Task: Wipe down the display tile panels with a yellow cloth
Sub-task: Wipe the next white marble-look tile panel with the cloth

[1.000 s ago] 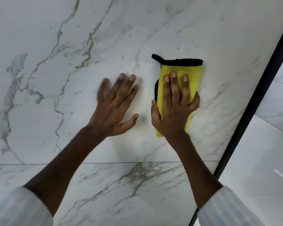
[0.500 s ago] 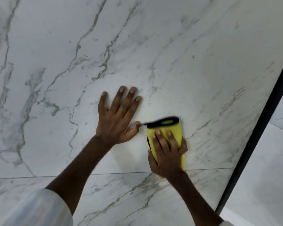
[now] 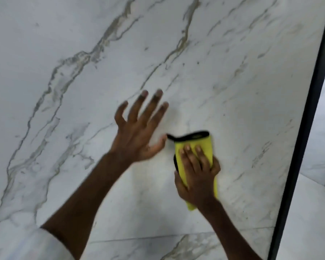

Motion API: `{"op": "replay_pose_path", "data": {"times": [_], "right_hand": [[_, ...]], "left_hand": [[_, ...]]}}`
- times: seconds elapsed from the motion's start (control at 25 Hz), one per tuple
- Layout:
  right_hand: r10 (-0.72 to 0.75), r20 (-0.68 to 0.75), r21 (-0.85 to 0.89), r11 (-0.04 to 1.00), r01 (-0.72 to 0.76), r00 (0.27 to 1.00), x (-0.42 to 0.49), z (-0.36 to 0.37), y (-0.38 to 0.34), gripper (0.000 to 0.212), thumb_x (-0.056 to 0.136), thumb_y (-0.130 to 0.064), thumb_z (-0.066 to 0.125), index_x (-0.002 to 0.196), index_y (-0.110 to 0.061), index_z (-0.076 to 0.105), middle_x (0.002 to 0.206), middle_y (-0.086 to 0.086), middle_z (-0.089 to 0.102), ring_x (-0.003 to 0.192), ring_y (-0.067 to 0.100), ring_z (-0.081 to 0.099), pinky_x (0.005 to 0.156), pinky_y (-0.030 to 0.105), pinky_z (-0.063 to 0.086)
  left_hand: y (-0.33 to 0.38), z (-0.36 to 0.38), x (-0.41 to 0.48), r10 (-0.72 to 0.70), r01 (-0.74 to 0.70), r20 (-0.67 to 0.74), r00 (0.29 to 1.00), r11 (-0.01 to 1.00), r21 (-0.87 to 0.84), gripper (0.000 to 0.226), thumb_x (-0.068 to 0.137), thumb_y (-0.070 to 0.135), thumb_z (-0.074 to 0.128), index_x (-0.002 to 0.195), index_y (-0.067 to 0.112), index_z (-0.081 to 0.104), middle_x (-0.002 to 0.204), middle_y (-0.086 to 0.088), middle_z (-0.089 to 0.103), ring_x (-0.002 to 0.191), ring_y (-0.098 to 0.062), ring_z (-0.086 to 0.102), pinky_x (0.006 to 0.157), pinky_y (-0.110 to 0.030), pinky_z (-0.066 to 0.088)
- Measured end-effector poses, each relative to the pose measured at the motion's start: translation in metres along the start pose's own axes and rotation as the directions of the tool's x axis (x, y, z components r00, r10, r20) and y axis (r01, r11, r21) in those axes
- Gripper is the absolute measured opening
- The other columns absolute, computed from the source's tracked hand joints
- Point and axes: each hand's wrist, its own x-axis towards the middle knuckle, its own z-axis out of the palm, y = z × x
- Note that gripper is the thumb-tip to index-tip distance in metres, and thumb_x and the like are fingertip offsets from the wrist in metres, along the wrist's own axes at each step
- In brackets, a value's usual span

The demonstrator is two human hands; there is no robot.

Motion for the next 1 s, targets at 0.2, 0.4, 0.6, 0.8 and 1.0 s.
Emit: {"op": "replay_pose_path", "data": {"times": [0.2, 0.4, 0.6, 0.8, 1.0], "right_hand": [[0.018, -0.154, -0.060, 0.998, -0.027, 0.988, 0.268, -0.014, 0.039, 0.079, 0.085, -0.050, 0.055, 0.158, -0.020, 0.044, 0.161, 0.001, 0.046, 0.149, 0.027, 0.038, 0.107, 0.057, 0.030], [0.087, -0.174, -0.072, 0.992, -0.101, 0.981, 0.299, -0.021, 0.040, 0.079, 0.089, -0.049, 0.052, 0.161, -0.020, 0.038, 0.167, -0.001, 0.036, 0.154, 0.025, 0.033, 0.110, 0.058, 0.029], [0.000, -0.147, -0.113, 0.993, -0.017, 0.989, 0.230, -0.012, 0.035, 0.079, 0.089, -0.046, 0.056, 0.160, -0.017, 0.040, 0.167, 0.001, 0.037, 0.154, 0.027, 0.034, 0.108, 0.060, 0.030], [0.002, -0.122, -0.099, 0.995, -0.014, 0.993, 0.367, -0.023, 0.047, 0.084, 0.085, -0.052, 0.046, 0.161, -0.018, 0.037, 0.167, 0.000, 0.037, 0.152, 0.028, 0.034, 0.105, 0.060, 0.030], [0.078, -0.017, -0.013, 0.997, -0.079, 0.997, 0.483, -0.038, 0.043, 0.089, 0.084, -0.054, 0.036, 0.166, -0.024, 0.018, 0.173, -0.005, 0.017, 0.159, 0.023, 0.013, 0.114, 0.062, 0.018]], "left_hand": [[-0.060, 0.017, 0.072, -0.035, 0.031, 0.045, 0.998, 0.994, 0.100, 0.071, 0.102, 0.045, 0.040, 0.160, 0.004, 0.035, 0.170, -0.017, 0.023, 0.157, -0.041, 0.023, 0.115, -0.062, 0.023], [-0.056, 0.015, 0.069, -0.030, 0.028, 0.066, 0.997, 0.999, 0.033, 0.071, 0.100, 0.047, 0.040, 0.158, 0.005, 0.039, 0.170, -0.015, 0.025, 0.157, -0.039, 0.023, 0.116, -0.063, 0.026], [-0.100, -0.009, 0.109, 0.028, -0.027, -0.033, 0.999, 0.999, 0.027, 0.067, 0.100, 0.049, 0.046, 0.156, 0.014, 0.046, 0.172, -0.015, 0.021, 0.159, -0.035, 0.020, 0.112, -0.055, 0.029], [-0.112, 0.013, 0.124, 0.030, -0.033, 0.022, 0.999, 0.993, 0.112, 0.074, 0.101, 0.054, 0.037, 0.158, 0.007, 0.041, 0.171, -0.012, 0.026, 0.157, -0.040, 0.024, 0.111, -0.060, 0.030], [-0.113, 0.013, 0.121, 0.025, -0.024, -0.020, 0.999, 0.996, 0.080, 0.074, 0.101, 0.054, 0.039, 0.159, 0.009, 0.040, 0.171, -0.007, 0.026, 0.159, -0.037, 0.020, 0.116, -0.059, 0.026]]}}
